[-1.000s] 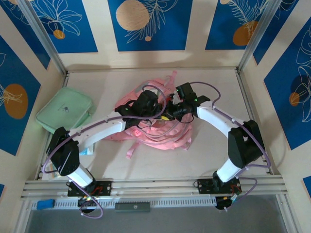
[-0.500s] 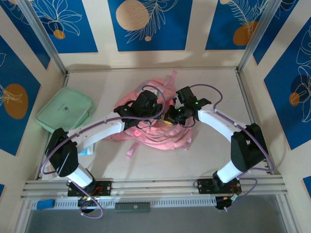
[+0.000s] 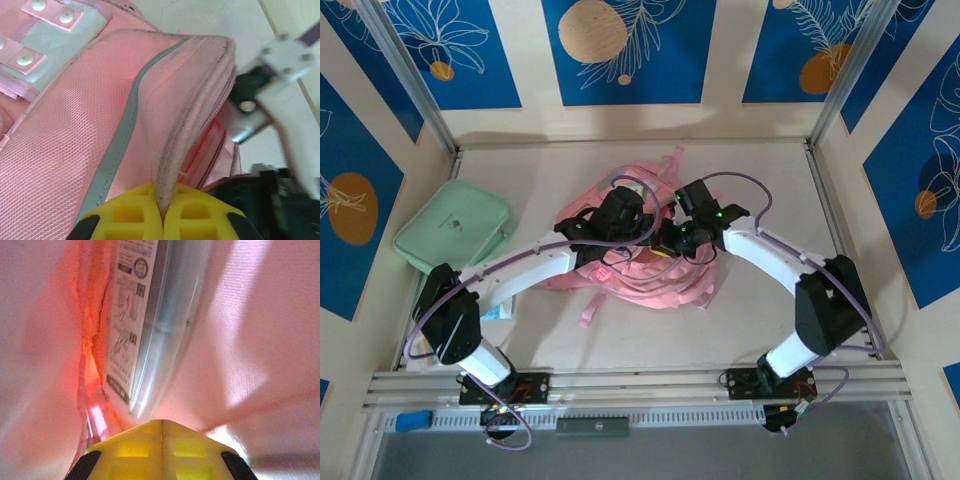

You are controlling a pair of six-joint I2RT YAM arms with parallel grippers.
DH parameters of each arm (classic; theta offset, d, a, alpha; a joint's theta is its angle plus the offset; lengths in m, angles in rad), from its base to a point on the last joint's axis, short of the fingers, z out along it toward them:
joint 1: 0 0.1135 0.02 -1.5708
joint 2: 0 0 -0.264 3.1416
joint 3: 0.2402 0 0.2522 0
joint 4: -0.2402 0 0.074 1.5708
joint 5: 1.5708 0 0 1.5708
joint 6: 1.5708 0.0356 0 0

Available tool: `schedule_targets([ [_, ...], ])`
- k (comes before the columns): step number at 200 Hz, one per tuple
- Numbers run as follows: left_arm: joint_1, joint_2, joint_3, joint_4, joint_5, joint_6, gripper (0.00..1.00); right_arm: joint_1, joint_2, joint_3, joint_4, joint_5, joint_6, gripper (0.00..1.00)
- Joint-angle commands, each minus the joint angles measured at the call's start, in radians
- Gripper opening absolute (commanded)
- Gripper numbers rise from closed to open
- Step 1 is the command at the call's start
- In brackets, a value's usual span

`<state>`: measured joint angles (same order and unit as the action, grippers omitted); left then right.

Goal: Pack the student bag
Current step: Place the loose stationery in the student bag, then close the student bag at the center of the table.

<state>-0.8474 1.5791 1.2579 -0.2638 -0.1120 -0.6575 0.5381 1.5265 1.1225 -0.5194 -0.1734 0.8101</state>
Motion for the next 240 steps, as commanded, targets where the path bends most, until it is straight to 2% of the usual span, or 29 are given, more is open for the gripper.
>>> schedule_targets([
  [1,-0.011,-0.01,-0.022,0.093,0.04,-0.033,0.01,-0.009,-0.113,-0.011,-0.1,0.068,-0.077,0.05],
  [38,-0.01,-0.011,-0.078,0.135,0.11,-0.063,0.25,0.007,-0.194,-0.035,-0.21,0.164,-0.123,0.09],
  [59,-0.008,-0.063,-0.139,0.169,0.131,-0.088,0.4,0.037,-0.213,-0.037,-0.263,0.204,-0.12,0.11],
  [92,0.011,-0.221,-0.294,0.245,0.149,-0.128,0.53,0.136,-0.204,-0.013,-0.342,0.327,-0.078,0.15],
  [134,0.104,-0.377,-0.479,0.22,0.123,-0.159,0.57,0.34,-0.142,0.035,-0.377,0.519,0.055,0.31],
  [158,0.162,-0.405,-0.542,0.215,0.151,-0.169,0.59,0.429,-0.066,0.077,-0.363,0.57,0.131,0.4],
  [200,0.219,-0.413,-0.624,0.263,0.124,-0.202,0.59,0.52,0.116,0.234,-0.438,0.704,0.265,0.44],
  [240,0.25,-0.397,-0.656,0.285,0.116,-0.206,0.58,0.572,0.207,0.32,-0.457,0.74,0.367,0.45],
])
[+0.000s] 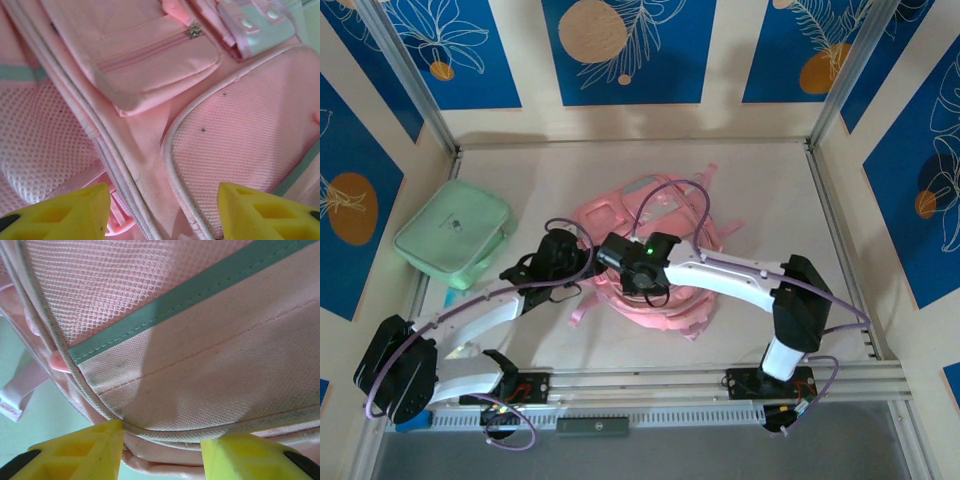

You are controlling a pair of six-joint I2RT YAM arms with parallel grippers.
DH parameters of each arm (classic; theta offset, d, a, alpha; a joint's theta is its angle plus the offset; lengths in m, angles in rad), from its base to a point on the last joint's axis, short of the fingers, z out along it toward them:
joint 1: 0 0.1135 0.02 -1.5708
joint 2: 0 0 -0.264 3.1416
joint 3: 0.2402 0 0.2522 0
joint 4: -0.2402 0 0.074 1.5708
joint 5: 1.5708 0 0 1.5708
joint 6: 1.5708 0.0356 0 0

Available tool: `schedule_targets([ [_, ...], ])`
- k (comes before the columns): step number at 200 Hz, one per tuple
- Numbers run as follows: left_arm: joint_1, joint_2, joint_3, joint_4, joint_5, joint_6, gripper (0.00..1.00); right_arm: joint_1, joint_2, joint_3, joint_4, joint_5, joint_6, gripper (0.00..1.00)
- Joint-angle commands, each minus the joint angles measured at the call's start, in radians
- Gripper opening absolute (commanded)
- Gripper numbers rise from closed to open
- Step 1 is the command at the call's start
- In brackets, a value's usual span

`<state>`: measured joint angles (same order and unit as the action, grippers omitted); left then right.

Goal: Pack the student bag
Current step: Close the student bag at the center of the table, then zip the student bag at the center of the table.

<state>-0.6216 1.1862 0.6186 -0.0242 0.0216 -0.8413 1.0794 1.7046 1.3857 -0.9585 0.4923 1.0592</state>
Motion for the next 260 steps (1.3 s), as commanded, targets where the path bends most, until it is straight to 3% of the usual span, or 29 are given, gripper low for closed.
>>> schedule_targets([
  [1,0.026,-0.003,-0.018,0.047,-0.017,-0.023,0.58,0.033,0.031,0.057,-0.019,0.077,0.121,0.45],
  [44,0.067,0.051,-0.017,0.092,0.03,-0.009,0.55,0.069,0.068,0.081,-0.051,0.109,0.245,0.46],
  [98,0.06,0.144,0.011,0.179,0.184,-0.016,0.53,-0.081,-0.008,-0.027,0.073,0.04,0.101,0.42],
  [149,-0.077,0.198,0.023,0.307,0.153,-0.104,0.52,-0.262,-0.171,-0.166,0.114,-0.035,-0.04,0.41],
  [167,-0.089,0.207,0.047,0.301,0.156,-0.104,0.52,-0.315,-0.228,-0.211,0.112,-0.063,-0.054,0.4],
  [214,-0.067,0.203,0.117,0.153,0.065,-0.052,0.54,-0.235,-0.316,-0.261,0.063,-0.012,0.04,0.44],
  [260,-0.011,0.258,0.116,0.241,0.074,-0.086,0.52,-0.112,-0.208,-0.212,0.091,-0.018,0.188,0.46],
])
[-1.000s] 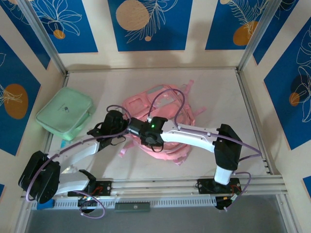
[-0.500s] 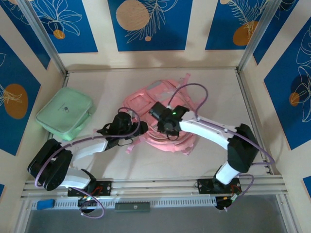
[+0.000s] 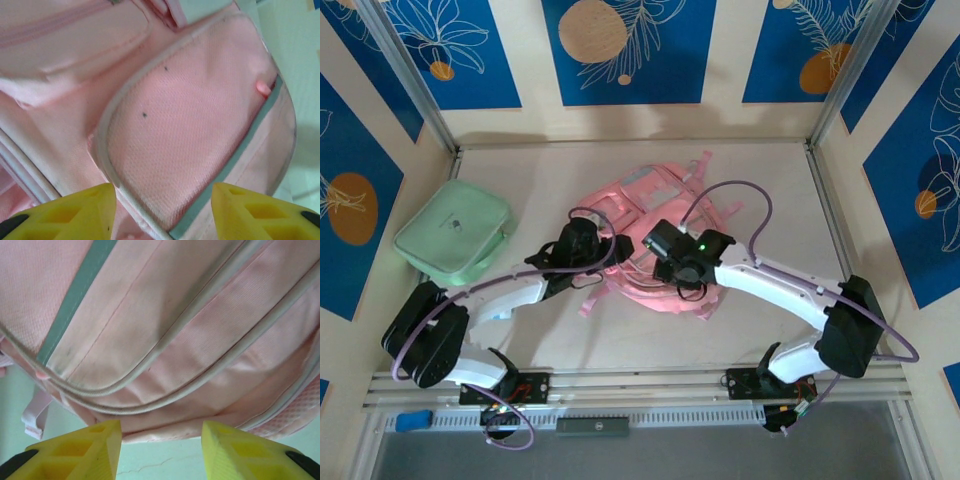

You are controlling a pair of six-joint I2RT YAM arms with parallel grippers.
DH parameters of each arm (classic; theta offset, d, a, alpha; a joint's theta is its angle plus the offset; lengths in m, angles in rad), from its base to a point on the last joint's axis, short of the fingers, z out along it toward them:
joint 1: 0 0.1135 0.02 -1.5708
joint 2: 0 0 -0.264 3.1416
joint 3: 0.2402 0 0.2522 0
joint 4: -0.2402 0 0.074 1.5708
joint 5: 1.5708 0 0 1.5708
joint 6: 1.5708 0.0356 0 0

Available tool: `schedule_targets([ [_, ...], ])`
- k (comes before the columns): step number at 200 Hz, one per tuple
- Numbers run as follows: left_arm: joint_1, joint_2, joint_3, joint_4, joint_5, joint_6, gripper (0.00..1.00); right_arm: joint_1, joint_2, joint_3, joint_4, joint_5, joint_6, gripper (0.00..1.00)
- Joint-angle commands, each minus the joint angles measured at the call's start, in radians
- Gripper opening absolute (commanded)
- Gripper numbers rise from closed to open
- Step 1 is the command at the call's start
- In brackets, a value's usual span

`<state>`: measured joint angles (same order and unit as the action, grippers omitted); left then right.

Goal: Pack the student bag
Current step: Zip the student bag at the center of the table.

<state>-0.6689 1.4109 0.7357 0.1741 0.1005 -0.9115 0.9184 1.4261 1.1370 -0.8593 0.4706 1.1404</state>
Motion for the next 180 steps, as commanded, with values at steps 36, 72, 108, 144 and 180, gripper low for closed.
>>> schedule_targets([
  [36,0.053,0.07,0.015,0.023,-0.014,-0.003,0.51,0.1,0.221,0.161,-0.066,0.062,0.206,0.46],
  [72,0.058,0.083,-0.013,0.052,-0.029,-0.016,0.49,0.131,0.292,0.22,-0.04,0.088,0.285,0.46],
  [108,0.083,0.076,-0.061,0.1,-0.017,-0.054,0.47,0.14,0.324,0.242,-0.049,0.12,0.437,0.46],
  [144,0.087,0.075,-0.067,0.068,-0.021,-0.07,0.39,0.129,0.388,0.299,-0.017,0.13,0.462,0.46],
  [180,0.086,0.115,-0.099,0.117,0.011,-0.124,0.21,0.148,0.434,0.337,-0.03,0.173,0.53,0.5],
])
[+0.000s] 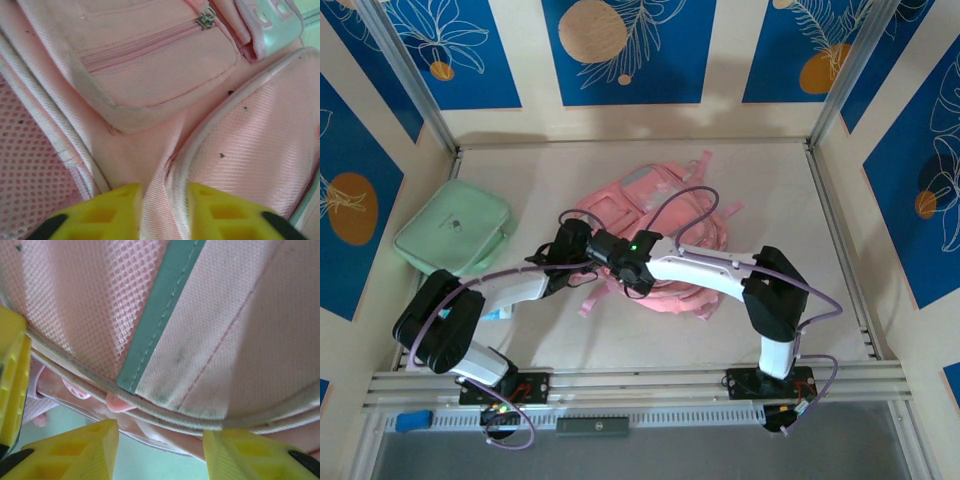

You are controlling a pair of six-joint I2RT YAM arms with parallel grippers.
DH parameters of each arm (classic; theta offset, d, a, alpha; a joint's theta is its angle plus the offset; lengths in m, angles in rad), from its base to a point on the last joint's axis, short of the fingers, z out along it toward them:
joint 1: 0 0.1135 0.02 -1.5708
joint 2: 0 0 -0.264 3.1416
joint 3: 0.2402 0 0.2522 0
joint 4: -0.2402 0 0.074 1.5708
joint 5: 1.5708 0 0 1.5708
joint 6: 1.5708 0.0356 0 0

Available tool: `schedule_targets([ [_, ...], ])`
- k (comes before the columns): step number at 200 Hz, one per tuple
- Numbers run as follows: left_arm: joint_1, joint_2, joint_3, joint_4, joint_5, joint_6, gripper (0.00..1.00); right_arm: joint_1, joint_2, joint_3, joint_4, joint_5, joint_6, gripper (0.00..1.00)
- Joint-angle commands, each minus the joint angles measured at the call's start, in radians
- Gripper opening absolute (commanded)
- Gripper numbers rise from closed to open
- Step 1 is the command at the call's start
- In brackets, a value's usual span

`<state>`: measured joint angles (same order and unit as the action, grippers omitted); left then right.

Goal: Pack the student bag
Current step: Zip the student bag at the center of the table.

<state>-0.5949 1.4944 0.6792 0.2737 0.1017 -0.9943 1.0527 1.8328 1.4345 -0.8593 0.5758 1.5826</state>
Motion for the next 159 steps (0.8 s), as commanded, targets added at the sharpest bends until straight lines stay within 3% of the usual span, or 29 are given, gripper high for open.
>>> schedule_targets([
  [1,0.012,0.031,-0.045,0.021,0.01,-0.044,0.21,0.013,0.03,0.041,-0.031,0.068,0.09,0.5],
  [20,0.012,0.035,-0.088,0.101,0.023,-0.08,0.14,0.004,0.079,0.084,-0.111,0.065,0.136,0.51],
  [52,0.011,0.046,-0.111,0.064,0.005,-0.096,0.0,0.008,0.122,0.105,-0.206,0.12,0.167,0.52],
  [95,0.011,0.039,-0.11,-0.003,-0.035,-0.076,0.0,0.047,0.081,0.064,-0.367,0.177,0.18,0.49],
  [131,0.003,-0.002,-0.14,0.007,-0.022,-0.091,0.0,0.067,-0.006,-0.007,-0.355,0.16,0.128,0.48],
  [141,0.0,-0.02,-0.146,0.005,-0.021,-0.093,0.09,0.065,-0.016,-0.003,-0.318,0.133,0.107,0.49],
  [159,0.0,-0.068,-0.143,-0.031,-0.034,-0.076,0.13,0.057,-0.03,0.003,-0.253,0.108,0.065,0.5],
])
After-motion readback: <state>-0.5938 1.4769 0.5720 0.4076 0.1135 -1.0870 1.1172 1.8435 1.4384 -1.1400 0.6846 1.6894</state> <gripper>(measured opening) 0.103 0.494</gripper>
